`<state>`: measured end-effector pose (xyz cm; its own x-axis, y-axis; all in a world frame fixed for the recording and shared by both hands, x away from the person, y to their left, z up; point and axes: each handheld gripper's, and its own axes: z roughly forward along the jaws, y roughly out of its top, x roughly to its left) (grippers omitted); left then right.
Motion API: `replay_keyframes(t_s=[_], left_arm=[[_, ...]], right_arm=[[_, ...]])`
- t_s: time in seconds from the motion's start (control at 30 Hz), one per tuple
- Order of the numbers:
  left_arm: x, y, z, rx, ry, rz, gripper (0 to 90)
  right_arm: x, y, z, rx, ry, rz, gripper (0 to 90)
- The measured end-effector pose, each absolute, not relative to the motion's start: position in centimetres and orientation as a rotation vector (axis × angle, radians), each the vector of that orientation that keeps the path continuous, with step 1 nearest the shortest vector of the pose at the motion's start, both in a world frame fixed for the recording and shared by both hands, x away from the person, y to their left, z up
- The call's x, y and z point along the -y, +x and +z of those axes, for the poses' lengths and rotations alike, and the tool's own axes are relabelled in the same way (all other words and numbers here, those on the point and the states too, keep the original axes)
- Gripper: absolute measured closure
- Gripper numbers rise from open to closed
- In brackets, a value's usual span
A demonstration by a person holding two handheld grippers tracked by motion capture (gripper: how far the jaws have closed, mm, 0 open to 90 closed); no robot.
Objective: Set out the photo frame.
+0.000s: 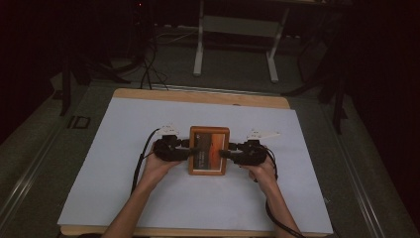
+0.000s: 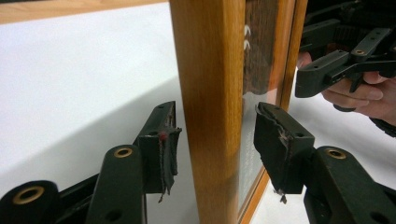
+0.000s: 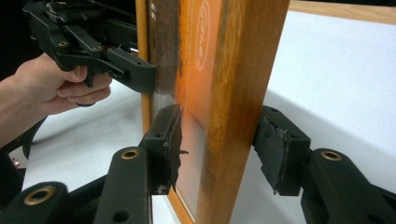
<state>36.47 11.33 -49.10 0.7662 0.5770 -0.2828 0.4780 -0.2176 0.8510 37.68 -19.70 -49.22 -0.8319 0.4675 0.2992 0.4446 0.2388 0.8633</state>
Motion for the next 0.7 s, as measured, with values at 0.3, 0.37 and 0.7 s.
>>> replay_keyframes(t_s=[0.3, 0.37, 0.7], left_arm=[[-13.0, 35.4, -47.4, -0.826, 1.793, 0.161, 49.7], [-13.3, 35.2, -47.2, -0.838, 1.795, 0.183, 49.7], [-14.9, 34.2, -46.4, -0.877, 1.787, 0.267, 49.7]], right_arm=[[20.8, 37.4, -48.3, -2.431, 0.904, 1.702, 47.3], [21.2, 37.4, -48.0, -2.429, 0.908, 1.685, 47.3], [23.1, 36.9, -46.6, -2.391, 0.898, 1.636, 47.5]])
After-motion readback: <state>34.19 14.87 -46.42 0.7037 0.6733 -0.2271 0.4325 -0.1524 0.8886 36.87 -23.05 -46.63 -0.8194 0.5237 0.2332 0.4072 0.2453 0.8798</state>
